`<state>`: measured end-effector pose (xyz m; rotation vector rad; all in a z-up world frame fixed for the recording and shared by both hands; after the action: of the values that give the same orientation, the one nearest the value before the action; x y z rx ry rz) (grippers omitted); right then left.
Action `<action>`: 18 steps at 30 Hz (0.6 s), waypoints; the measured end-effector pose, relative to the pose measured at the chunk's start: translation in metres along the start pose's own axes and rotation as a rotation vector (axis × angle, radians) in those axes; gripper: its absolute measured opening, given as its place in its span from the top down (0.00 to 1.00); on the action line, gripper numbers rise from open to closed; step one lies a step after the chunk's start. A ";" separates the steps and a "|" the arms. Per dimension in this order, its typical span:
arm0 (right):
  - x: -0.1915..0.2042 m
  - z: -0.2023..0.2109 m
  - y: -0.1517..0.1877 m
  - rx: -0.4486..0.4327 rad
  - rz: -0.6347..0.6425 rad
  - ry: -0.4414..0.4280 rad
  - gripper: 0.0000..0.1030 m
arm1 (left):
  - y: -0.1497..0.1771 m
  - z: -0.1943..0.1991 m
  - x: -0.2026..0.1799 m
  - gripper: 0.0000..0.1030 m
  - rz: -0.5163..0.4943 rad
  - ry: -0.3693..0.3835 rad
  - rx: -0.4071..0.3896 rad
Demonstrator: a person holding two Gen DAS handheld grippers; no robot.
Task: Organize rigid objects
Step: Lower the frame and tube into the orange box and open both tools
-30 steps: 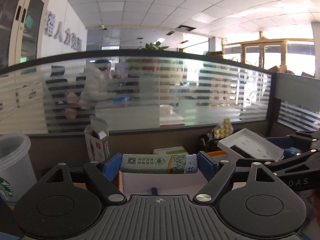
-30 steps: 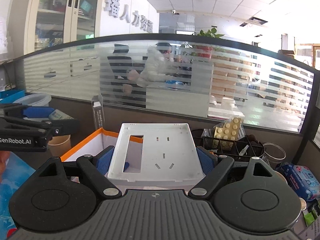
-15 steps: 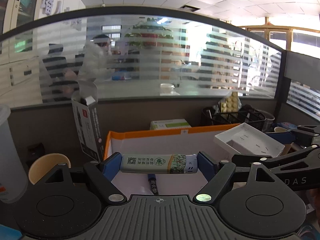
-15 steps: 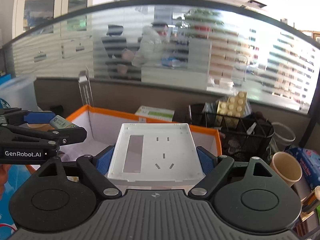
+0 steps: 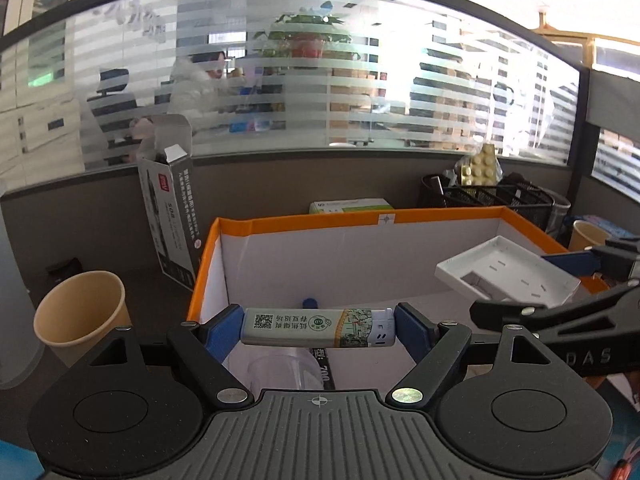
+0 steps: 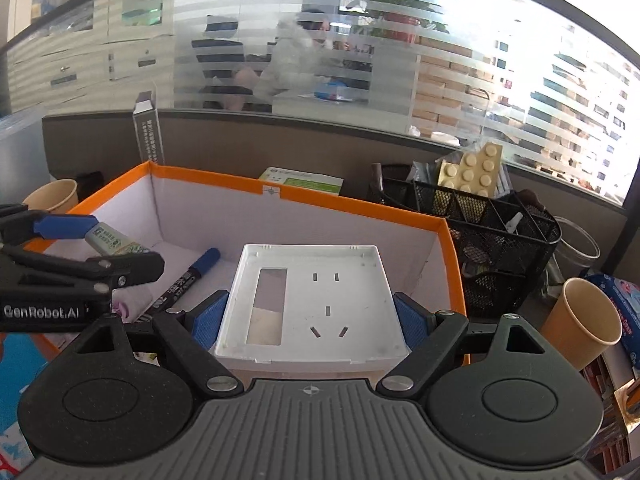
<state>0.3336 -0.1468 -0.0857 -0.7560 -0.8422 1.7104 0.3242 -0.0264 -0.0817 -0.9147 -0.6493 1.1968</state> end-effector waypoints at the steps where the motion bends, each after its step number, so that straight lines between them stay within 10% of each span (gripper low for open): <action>1: -0.001 0.000 0.000 0.002 -0.004 0.000 0.18 | 0.000 -0.001 -0.001 0.20 0.002 0.000 0.000; 18: 0.000 0.039 -0.017 -0.051 0.011 0.032 0.13 | -0.020 0.041 0.004 0.07 0.033 -0.039 -0.063</action>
<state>0.3109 -0.1502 -0.0498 -0.8218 -0.8637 1.6876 0.3003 -0.0145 -0.0442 -0.9600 -0.7097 1.2319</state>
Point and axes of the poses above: each gripper's, at about its wrist camera, not at the fingertips, and z roughly against the way its jaws point, x to its left, y to its underside, the point moved 10 cm from there along -z, roughly the way its jaws point, and after that the axes turned 2 degrees about z, right-handed, at the moved point
